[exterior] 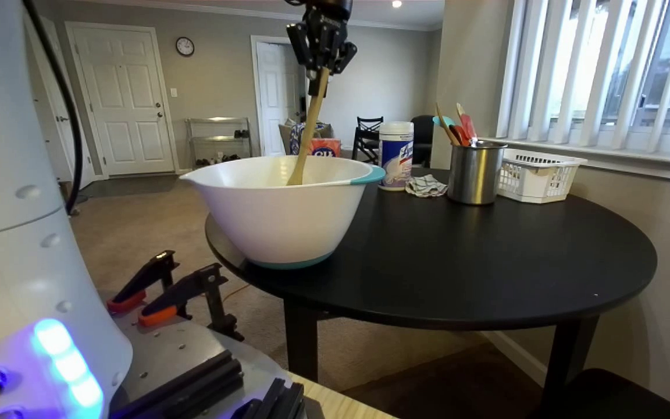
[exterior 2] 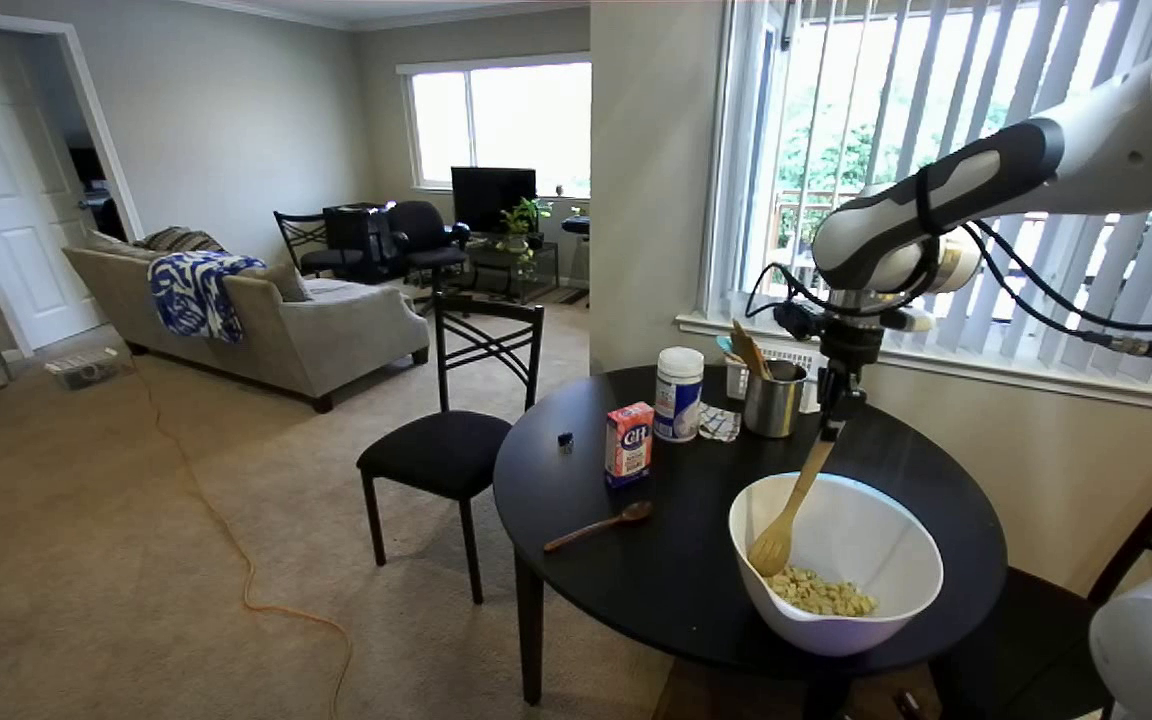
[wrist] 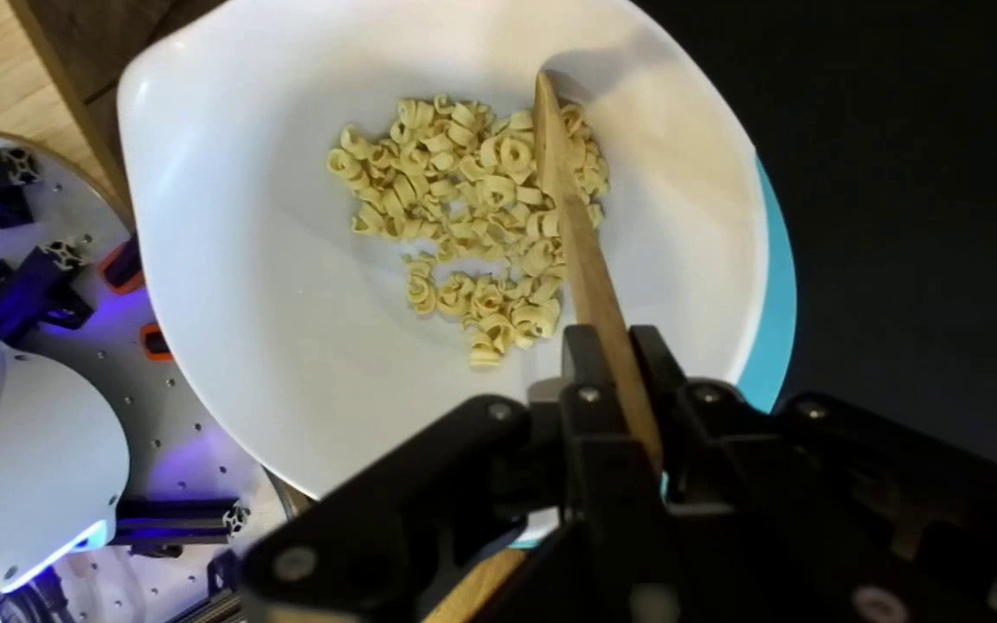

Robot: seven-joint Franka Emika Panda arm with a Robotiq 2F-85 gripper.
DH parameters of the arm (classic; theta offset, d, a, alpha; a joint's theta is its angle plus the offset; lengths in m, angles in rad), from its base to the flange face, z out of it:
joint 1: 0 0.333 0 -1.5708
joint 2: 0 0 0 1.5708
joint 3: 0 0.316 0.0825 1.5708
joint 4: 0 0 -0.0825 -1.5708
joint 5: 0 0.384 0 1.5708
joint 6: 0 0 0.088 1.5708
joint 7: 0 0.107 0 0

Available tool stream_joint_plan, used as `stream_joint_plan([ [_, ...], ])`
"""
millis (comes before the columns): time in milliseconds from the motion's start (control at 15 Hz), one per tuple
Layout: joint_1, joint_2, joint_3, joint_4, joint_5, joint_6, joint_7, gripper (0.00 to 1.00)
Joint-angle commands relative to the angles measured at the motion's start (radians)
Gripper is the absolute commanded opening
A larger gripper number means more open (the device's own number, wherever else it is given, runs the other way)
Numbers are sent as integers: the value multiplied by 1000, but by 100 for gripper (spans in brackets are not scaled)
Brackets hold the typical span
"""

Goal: Pick up the wooden spoon in the white bowl and mix the substance in the white bowl

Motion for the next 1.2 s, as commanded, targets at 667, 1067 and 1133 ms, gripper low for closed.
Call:
stream_joint_plan([
  [667,-98,8,-24,-29,-328,3,82,3],
  [1067,-90,20,-37,-18,-368,-54,20,3],
  [1133,-88,22,-38,-13,-366,-65,4,3],
])
